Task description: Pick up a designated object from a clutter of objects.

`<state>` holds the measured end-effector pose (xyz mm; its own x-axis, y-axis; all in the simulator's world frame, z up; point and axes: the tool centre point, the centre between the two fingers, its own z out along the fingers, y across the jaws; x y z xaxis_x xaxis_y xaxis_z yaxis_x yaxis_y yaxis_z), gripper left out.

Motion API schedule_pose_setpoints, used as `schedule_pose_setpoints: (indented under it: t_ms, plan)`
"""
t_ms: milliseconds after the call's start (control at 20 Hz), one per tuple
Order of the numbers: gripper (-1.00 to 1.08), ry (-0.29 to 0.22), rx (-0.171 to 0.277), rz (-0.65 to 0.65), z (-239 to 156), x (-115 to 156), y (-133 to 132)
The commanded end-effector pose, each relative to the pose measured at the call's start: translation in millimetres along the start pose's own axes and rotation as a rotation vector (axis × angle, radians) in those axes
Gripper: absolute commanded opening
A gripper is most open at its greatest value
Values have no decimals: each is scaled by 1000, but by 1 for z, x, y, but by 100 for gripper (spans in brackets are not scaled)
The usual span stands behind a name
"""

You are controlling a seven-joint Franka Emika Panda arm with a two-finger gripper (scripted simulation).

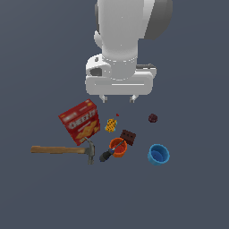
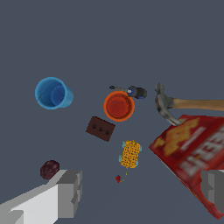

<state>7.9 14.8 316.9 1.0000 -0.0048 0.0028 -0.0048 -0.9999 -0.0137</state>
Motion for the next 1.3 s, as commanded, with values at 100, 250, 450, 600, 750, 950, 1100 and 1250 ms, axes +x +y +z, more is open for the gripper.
schedule_pose_setpoints:
  t_ms: [100,250,450,600,750,950,1100,1250]
  plan:
    - [100,2,0,-6,0,1,-2]
    - [100,9,2,-34,0,3,-14]
    - [100,19,5,-74,-1,6,-27]
    - [100,20,5,-78,-1,6,-27]
    - [100,18,5,-70,0,5,-27]
    - [100,18,3,-52,5,5,-31]
    - [100,17,2,-31,12,4,-36]
    - [100,16,0,-2,20,3,-43]
